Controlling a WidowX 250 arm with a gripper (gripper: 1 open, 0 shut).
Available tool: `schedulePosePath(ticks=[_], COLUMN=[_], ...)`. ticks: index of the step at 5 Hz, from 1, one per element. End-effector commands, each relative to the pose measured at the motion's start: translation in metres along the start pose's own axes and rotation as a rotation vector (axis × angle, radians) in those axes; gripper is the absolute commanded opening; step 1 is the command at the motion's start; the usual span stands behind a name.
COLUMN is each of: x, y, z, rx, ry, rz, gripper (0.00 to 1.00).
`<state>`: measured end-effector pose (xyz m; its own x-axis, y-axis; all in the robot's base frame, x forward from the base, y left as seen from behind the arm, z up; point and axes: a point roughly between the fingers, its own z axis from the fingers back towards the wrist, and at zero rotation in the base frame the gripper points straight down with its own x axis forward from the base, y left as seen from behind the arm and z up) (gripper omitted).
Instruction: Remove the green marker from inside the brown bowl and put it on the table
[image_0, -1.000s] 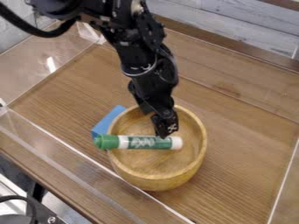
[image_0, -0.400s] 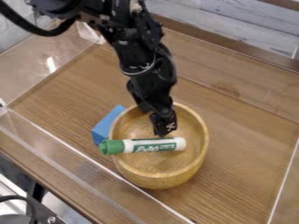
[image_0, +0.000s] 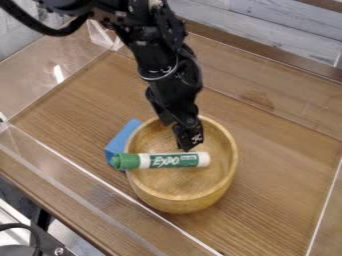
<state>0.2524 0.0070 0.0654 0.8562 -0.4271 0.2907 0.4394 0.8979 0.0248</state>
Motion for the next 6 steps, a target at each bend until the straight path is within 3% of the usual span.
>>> schedulePosePath(ticks=[1, 6], x=[0.009, 0.0062], y=[0.0051, -0.0003], z=[0.0067, -0.0017], rx=[0.023, 0.012], ry=[-0.039, -0.038], rz=[0.003, 0.02], gripper=[1.0, 1.0])
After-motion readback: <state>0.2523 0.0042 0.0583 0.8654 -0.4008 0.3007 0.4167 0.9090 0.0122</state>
